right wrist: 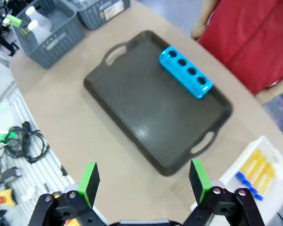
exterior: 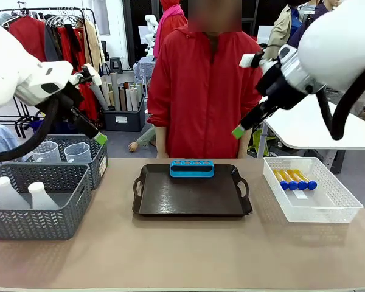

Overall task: Prepare the laboratory tools.
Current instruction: Pick up one Small flask and place it on the Handle tray.

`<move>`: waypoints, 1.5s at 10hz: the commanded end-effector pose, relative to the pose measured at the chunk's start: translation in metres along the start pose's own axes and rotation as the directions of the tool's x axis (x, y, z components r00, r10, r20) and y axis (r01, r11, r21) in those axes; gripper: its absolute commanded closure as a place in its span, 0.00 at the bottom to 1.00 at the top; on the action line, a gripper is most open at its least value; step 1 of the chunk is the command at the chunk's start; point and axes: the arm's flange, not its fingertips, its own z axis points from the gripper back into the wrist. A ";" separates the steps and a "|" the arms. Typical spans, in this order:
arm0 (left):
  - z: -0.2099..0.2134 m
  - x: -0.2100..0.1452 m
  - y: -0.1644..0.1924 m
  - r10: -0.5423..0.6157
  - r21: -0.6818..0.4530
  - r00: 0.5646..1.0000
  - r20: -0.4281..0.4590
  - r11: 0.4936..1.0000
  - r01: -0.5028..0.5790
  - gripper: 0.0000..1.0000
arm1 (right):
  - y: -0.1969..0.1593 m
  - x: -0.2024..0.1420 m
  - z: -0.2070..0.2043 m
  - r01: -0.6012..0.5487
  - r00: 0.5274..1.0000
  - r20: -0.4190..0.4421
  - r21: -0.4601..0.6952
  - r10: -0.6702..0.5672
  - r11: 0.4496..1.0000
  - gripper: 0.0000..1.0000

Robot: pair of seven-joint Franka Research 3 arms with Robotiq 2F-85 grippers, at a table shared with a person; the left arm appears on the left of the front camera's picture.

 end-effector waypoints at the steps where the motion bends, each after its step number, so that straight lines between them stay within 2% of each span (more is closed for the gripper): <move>1: 0.011 0.010 0.018 -0.009 0.000 1.000 0.020 1.000 0.009 0.00 | -0.023 0.010 0.014 -0.006 1.000 0.031 0.034 0.005 0.999 0.00; 4: 0.037 0.019 0.034 -0.002 0.053 0.999 0.050 0.999 -0.001 0.00 | -0.040 0.008 0.045 -0.015 0.993 0.117 0.054 0.008 0.998 0.00; 5: 0.037 0.019 0.034 0.000 0.054 0.998 0.056 0.999 -0.003 0.00 | -0.047 0.007 0.051 0.000 0.990 0.144 0.040 -0.006 0.999 0.00; 6: 0.033 0.017 0.033 0.002 0.070 0.999 0.052 0.998 -0.006 0.00 | -0.046 0.004 0.050 0.016 0.980 0.197 -0.024 -0.011 1.000 0.00; 7: 0.042 0.019 0.033 0.016 0.076 0.999 0.044 0.997 -0.020 0.00 | -0.038 0.010 0.048 0.016 0.994 0.107 0.016 -0.018 1.000 0.00; 11: 0.041 0.020 0.032 0.013 0.085 0.999 0.035 0.996 -0.016 0.00 | -0.038 0.011 0.049 0.018 0.993 0.115 0.006 -0.018 1.000 0.00; 12: 0.045 0.016 0.037 0.014 0.023 0.999 0.048 1.000 -0.016 0.00 | -0.051 0.011 0.056 -0.043 0.994 0.099 0.061 0.037 0.997 0.00; 15: 0.066 0.012 0.055 0.017 -0.037 0.997 0.077 0.999 -0.014 0.00 | -0.078 0.009 0.081 -0.077 0.995 0.070 0.040 0.075 0.996 0.00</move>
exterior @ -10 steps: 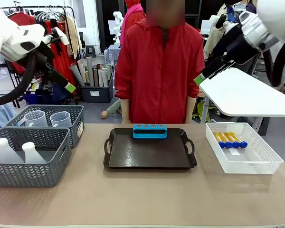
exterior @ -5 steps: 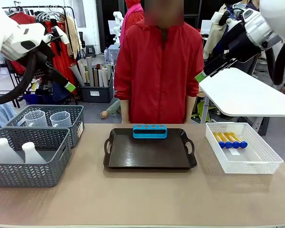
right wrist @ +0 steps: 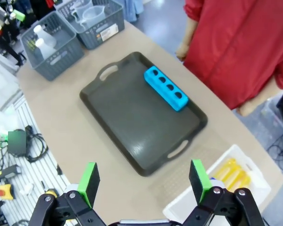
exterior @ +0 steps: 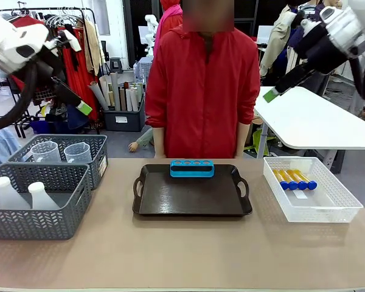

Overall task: Prepare the laboratory tools.
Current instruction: Pick up one Small flask and place it on the Handle tray.

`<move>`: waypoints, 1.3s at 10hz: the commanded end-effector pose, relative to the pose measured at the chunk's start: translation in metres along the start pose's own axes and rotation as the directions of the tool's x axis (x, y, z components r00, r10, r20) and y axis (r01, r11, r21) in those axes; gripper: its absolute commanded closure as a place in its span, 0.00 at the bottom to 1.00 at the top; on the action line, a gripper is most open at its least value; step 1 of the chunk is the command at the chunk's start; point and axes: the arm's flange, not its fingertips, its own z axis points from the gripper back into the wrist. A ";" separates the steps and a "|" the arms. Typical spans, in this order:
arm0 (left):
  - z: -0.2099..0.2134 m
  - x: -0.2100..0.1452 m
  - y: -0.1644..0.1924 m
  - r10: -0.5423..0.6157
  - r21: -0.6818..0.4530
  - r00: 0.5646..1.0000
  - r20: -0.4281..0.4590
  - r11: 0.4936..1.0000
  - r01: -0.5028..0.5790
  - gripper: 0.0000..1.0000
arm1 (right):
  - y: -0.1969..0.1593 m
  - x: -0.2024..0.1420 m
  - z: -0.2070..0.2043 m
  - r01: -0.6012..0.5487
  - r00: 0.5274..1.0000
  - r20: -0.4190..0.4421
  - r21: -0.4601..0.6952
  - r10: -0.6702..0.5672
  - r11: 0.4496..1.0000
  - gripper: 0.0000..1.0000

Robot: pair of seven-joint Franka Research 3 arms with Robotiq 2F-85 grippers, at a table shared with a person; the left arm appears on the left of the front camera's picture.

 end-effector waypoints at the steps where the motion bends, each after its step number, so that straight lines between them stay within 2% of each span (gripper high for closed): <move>1: 0.014 -0.001 0.020 -0.017 -0.059 0.999 0.028 0.998 0.018 0.00 | -0.020 0.007 0.017 -0.054 0.998 -0.023 0.000 0.054 0.999 0.00; 4: 0.025 0.008 0.027 -0.054 -0.057 0.998 0.023 0.997 0.056 0.00 | -0.036 0.016 0.031 -0.100 0.995 -0.027 0.012 0.100 0.995 0.00; 9: 0.039 0.027 0.034 -0.096 0.013 0.994 0.053 0.995 0.095 0.00 | -0.055 0.020 0.046 -0.091 0.996 0.028 0.048 0.089 0.995 0.00; 13: 0.039 0.025 0.035 -0.092 0.020 0.994 0.063 0.996 0.091 0.00 | -0.059 0.019 0.045 -0.071 0.996 0.053 0.059 0.068 0.996 0.00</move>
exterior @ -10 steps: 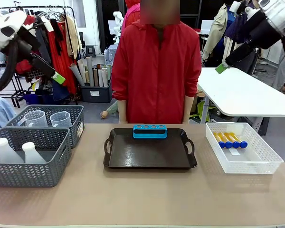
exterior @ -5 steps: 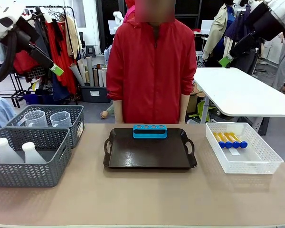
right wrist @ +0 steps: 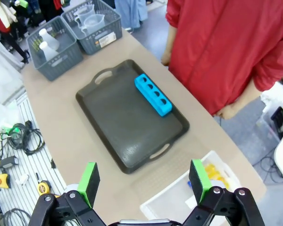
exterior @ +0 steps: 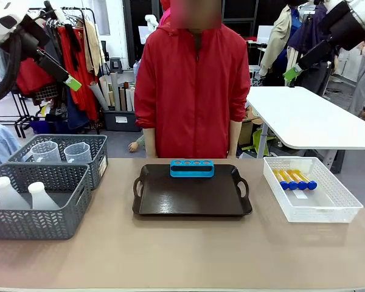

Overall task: Prepare the laboratory tools.
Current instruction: Pick up one Small flask and place it on the Handle tray.

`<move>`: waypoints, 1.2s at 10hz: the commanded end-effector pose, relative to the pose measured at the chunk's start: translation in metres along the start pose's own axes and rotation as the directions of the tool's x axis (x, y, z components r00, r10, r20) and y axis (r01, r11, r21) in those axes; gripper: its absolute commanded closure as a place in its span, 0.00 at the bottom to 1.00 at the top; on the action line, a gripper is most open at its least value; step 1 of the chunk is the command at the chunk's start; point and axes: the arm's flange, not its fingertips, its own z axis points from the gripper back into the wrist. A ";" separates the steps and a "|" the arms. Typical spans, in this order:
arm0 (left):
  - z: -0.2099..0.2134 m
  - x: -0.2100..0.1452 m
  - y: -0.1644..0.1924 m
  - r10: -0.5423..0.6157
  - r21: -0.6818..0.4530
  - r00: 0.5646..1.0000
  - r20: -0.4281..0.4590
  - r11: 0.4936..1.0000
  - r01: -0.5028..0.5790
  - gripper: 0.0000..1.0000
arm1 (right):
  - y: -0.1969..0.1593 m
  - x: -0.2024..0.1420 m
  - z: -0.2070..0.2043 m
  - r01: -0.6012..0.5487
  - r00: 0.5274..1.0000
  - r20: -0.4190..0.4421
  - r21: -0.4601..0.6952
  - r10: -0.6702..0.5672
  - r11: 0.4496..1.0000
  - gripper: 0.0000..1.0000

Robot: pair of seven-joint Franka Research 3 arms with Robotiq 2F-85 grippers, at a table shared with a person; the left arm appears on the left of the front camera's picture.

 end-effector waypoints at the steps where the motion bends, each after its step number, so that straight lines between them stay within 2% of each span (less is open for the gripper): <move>1: -0.003 -0.005 0.003 -0.016 0.004 0.999 0.029 1.000 0.016 0.00 | -0.004 0.004 -0.002 -0.015 1.000 0.014 0.033 0.015 0.999 0.00; 2: 0.000 0.000 0.000 0.000 0.000 1.000 0.000 1.000 0.000 0.00 | 0.000 0.000 0.000 0.000 1.000 0.000 0.000 0.000 1.000 0.00; 12: 0.000 0.000 0.000 0.000 0.000 1.000 0.000 1.000 0.000 0.00 | 0.000 0.000 0.000 0.000 1.000 0.000 0.000 0.000 1.000 0.00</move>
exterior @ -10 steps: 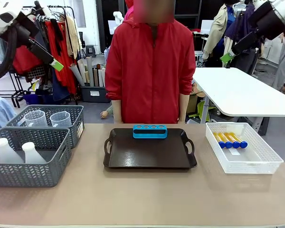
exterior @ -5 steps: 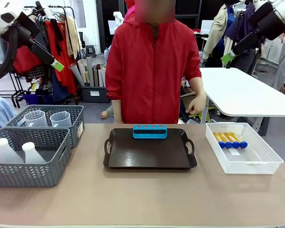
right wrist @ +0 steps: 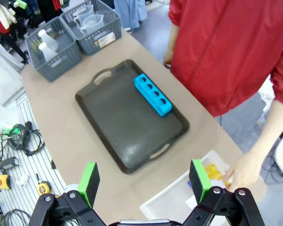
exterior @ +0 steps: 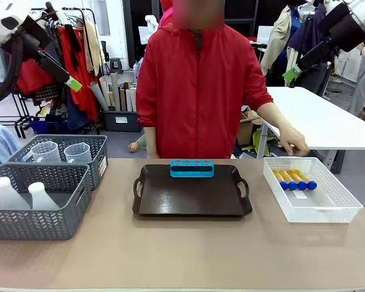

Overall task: Prepare the laboratory tools.
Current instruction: Pick up one Small flask and place it on the Handle tray.

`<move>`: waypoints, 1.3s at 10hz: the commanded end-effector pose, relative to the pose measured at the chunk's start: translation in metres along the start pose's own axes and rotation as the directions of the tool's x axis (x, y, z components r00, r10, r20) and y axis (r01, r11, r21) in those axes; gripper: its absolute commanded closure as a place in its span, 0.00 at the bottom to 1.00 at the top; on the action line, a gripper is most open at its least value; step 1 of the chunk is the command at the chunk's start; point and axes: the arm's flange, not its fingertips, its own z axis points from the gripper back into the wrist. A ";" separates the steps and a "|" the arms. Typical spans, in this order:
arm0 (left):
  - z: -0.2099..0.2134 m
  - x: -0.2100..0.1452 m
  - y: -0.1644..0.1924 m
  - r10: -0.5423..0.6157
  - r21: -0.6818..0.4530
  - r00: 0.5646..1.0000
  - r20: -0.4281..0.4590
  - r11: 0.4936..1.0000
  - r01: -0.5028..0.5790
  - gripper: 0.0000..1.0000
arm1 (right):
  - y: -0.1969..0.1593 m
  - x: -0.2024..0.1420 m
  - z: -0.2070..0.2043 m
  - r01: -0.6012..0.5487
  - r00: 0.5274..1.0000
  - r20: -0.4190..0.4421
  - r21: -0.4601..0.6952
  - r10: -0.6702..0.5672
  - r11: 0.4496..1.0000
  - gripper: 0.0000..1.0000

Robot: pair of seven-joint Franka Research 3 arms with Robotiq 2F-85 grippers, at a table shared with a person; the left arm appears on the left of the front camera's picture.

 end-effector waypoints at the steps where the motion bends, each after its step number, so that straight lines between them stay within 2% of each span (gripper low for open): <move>1: 0.001 -0.001 0.001 0.002 -0.005 1.000 0.006 1.000 -0.002 0.00 | 0.002 0.000 0.002 -0.006 1.000 0.003 0.002 0.006 1.000 0.00; 5: 0.000 0.000 0.000 0.000 0.000 1.000 0.000 1.000 0.000 0.00 | 0.002 0.000 0.002 -0.006 1.000 0.003 0.002 0.006 1.000 0.00; 7: 0.001 -0.001 -0.011 -0.017 -0.049 0.997 -0.079 0.999 0.014 0.00 | 0.002 0.000 0.002 -0.006 1.000 0.003 0.002 0.006 1.000 0.00; 10: -0.004 -0.010 -0.021 0.104 0.066 0.975 -0.196 0.994 -0.092 0.00 | 0.002 0.000 0.002 -0.006 1.000 0.003 0.002 0.006 1.000 0.00; 12: -0.010 -0.025 -0.026 0.200 0.106 0.941 -0.275 0.978 -0.177 0.00 | 0.002 0.000 0.002 -0.006 1.000 0.003 0.002 0.006 1.000 0.00; 13: -0.016 -0.035 -0.031 0.275 0.119 0.904 -0.328 0.961 -0.250 0.00 | 0.002 0.000 0.002 -0.006 1.000 0.003 0.002 0.006 1.000 0.00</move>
